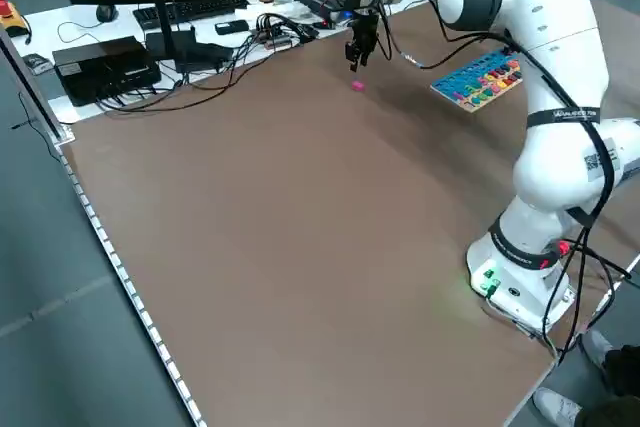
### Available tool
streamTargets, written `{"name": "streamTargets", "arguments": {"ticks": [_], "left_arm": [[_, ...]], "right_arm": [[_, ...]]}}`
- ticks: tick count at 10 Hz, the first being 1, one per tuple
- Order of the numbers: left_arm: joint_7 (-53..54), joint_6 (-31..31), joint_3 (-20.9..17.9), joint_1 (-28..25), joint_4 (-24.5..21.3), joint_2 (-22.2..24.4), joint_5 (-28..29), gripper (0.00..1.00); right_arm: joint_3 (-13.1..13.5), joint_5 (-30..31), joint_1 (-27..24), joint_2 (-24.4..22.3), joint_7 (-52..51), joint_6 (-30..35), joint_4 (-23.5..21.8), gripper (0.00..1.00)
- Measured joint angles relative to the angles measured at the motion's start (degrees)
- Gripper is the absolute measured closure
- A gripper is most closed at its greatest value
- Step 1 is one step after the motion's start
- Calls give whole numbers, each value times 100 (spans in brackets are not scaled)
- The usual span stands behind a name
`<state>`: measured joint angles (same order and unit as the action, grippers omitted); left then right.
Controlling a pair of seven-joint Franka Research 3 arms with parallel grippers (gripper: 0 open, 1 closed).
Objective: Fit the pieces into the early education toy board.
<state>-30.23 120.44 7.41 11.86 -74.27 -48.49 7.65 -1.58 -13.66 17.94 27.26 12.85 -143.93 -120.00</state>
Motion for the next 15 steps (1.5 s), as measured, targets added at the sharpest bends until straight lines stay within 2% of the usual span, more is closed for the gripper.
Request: {"name": "streamTargets", "arguments": {"ticks": [4,7,13,15], "left_arm": [[-18,89,3,-1,-91,-157,-56,45],[-26,509,0,-39,-419,-161,-57,45],[-84,541,1,-46,-532,-136,-59,46],[-86,545,2,-46,-544,-119,-59,49]], "right_arm": [[2,-19,0,10,141,0,-8,64],[7,-212,0,12,158,0,-9,64],[7,-234,0,14,161,-1,-9,64],[7,-234,0,15,158,-5,-10,64]]}}
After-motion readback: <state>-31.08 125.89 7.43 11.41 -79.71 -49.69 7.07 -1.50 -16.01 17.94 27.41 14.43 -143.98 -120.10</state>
